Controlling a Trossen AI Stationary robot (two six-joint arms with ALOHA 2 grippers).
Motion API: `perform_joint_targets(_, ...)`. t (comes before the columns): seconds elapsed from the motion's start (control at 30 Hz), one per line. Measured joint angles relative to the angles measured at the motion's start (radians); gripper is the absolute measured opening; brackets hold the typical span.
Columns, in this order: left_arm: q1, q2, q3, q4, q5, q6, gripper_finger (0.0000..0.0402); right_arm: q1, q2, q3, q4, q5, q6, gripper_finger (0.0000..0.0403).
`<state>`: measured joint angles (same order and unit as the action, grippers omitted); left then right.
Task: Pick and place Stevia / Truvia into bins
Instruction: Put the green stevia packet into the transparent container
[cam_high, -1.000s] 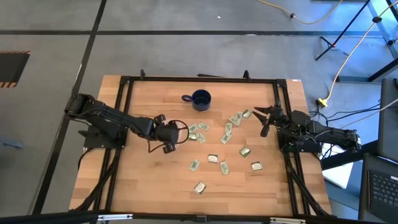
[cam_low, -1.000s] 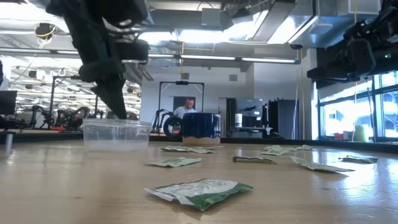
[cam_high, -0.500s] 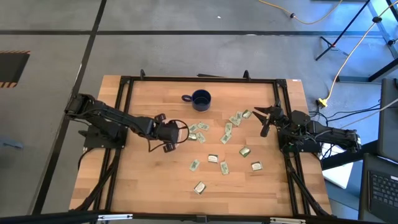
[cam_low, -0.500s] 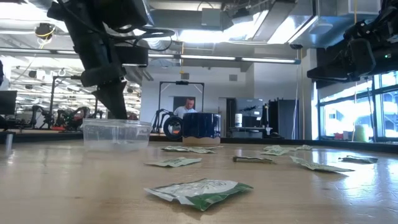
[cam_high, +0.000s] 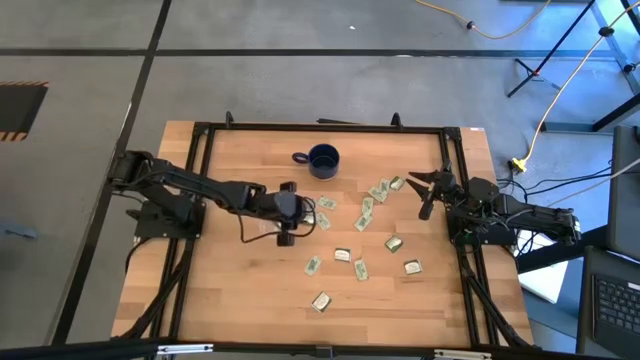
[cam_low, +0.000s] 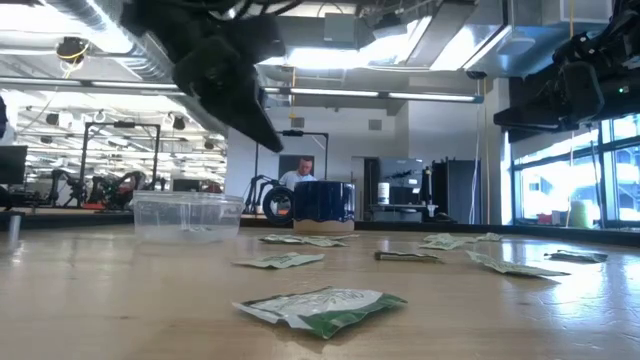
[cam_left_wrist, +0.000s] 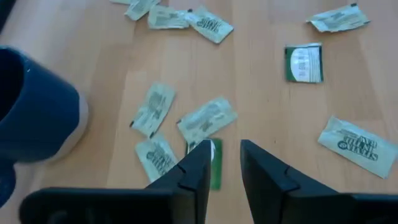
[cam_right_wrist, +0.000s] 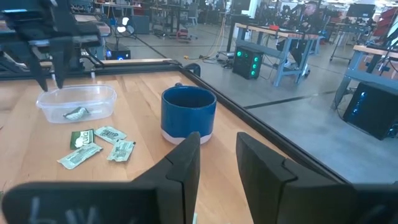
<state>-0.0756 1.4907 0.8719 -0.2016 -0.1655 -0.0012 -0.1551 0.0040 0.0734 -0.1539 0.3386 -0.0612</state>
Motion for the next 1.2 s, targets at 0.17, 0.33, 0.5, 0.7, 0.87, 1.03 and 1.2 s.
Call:
perform_joint_targets(0.17, 0.054, 0.053, 0.007, -0.023, 0.061, 0.016, 0.0109, 0.000, 0.000, 0.000, 0.008, 0.008, -0.003, 0.0108)
perform_joint_targets(0.33, 0.090, 0.165, 0.106, -0.119, 0.113, 0.042, 0.0113, 0.000, 0.000, 0.000, 0.022, 0.011, -0.025, 0.0108)
perform_joint_targets(0.5, 0.116, 0.302, 0.225, -0.302, 0.115, 0.059, 0.0105, 0.000, 0.000, 0.000, 0.032, 0.011, -0.046, 0.0108)
perform_joint_targets(0.7, 0.117, 0.397, 0.291, -0.317, 0.115, 0.117, 0.0097, 0.000, 0.000, 0.000, 0.031, 0.011, -0.049, 0.0108)
perform_joint_targets(0.87, 0.117, 0.413, 0.302, -0.320, 0.115, 0.136, 0.0089, 0.000, 0.000, 0.000, 0.023, 0.011, -0.048, 0.0108)
perform_joint_targets(1.03, 0.117, 0.412, 0.299, -0.323, 0.115, 0.146, 0.0074, 0.000, 0.000, 0.000, 0.014, 0.010, -0.046, 0.0108)
perform_joint_targets(1.2, 0.117, 0.412, 0.299, -0.323, 0.109, 0.155, 0.0053, 0.000, 0.000, 0.000, 0.013, 0.010, -0.047, 0.0108)
